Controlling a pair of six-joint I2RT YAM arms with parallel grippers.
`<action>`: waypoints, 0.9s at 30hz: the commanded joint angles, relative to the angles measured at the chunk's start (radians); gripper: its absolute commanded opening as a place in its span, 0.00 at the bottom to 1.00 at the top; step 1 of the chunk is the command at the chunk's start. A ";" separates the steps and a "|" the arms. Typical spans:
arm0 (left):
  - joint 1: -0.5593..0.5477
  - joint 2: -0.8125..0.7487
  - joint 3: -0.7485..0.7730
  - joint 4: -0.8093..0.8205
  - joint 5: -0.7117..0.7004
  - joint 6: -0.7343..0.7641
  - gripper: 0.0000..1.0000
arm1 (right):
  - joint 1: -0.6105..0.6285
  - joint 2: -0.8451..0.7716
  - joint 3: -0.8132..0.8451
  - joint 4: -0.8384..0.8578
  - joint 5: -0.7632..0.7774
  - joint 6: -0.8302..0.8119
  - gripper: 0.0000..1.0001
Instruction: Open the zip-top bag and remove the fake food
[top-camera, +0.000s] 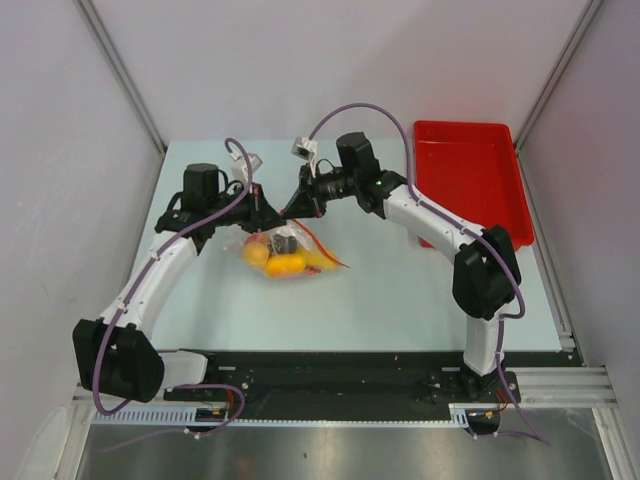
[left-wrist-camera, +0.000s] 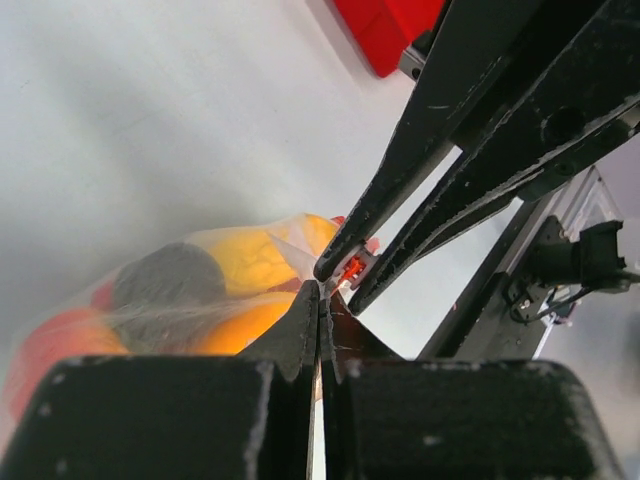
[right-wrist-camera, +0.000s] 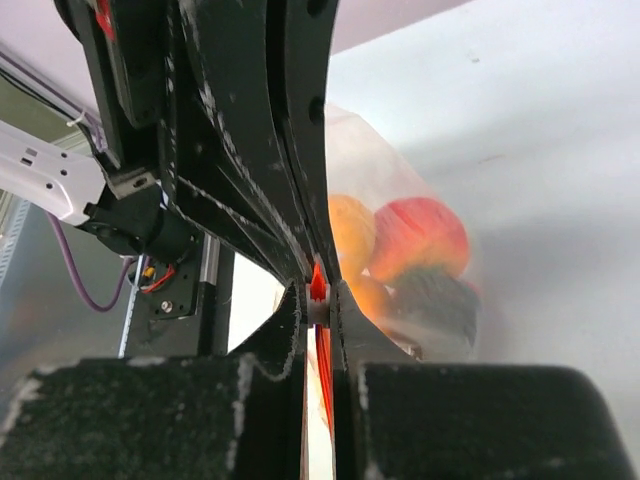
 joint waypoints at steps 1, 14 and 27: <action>0.012 -0.079 -0.019 0.163 -0.054 -0.112 0.00 | -0.017 -0.077 -0.062 0.002 0.045 -0.019 0.00; 0.103 -0.131 0.004 0.158 -0.172 -0.183 0.00 | -0.054 -0.241 -0.373 -0.012 0.088 -0.078 0.00; 0.127 -0.099 0.054 0.152 -0.190 -0.177 0.00 | -0.068 -0.455 -0.772 -0.027 0.264 -0.050 0.06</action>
